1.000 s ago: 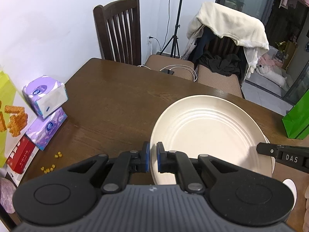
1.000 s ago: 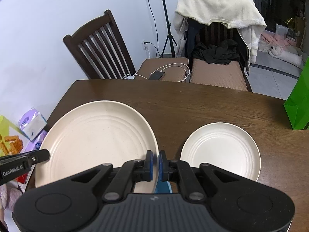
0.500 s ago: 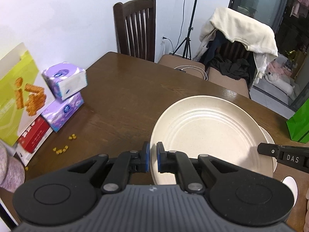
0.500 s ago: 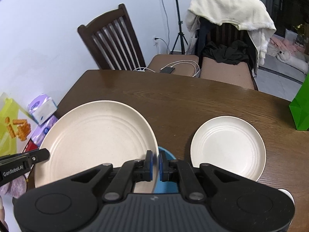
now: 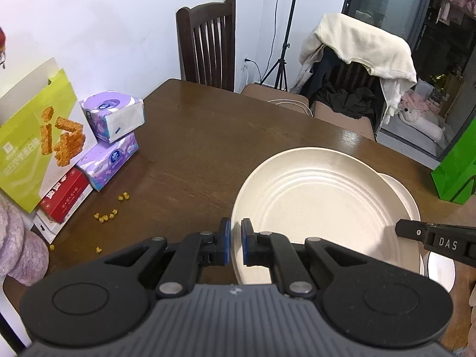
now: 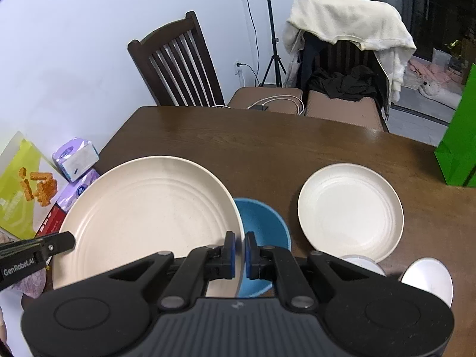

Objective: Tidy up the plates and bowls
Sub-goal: 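Lift both held cream plates and carry them toward the set-aside plates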

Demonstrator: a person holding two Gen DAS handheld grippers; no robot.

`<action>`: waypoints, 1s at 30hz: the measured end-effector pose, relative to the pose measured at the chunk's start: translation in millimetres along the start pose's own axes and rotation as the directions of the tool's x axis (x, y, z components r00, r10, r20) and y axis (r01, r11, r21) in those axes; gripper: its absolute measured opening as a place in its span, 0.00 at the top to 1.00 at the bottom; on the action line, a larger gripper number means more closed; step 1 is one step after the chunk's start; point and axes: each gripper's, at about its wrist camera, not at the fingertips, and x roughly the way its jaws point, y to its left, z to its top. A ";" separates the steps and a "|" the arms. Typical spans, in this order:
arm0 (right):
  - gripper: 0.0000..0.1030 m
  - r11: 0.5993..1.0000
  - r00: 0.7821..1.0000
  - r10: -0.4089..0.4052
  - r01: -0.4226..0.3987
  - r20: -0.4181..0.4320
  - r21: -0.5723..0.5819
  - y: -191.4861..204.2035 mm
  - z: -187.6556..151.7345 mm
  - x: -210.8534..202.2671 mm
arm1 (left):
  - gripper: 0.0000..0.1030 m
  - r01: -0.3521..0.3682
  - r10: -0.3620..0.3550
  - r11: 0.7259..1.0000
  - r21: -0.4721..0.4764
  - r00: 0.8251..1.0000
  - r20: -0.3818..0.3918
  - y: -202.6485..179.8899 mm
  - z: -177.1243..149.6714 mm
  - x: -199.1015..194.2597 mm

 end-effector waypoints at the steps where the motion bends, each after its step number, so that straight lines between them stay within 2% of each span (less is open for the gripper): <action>1: 0.94 1.000 1.000 -0.003 0.003 0.002 0.004 1.7 -4.8 -2.3 | 0.92 0.003 -0.003 1.000 0.002 1.000 -0.001 1.5 -3.0 -1.7; 18: 0.93 0.998 0.999 -0.051 0.050 0.004 0.040 21.6 -69.4 -33.4 | 0.92 0.042 -0.041 0.998 0.055 0.999 -0.020 19.4 -46.2 -26.1; 30: 0.93 0.998 0.998 -0.057 0.058 -0.014 0.039 37.0 -99.4 -34.9 | 0.92 0.045 -0.044 0.998 0.049 0.999 -0.031 37.4 -66.1 -34.4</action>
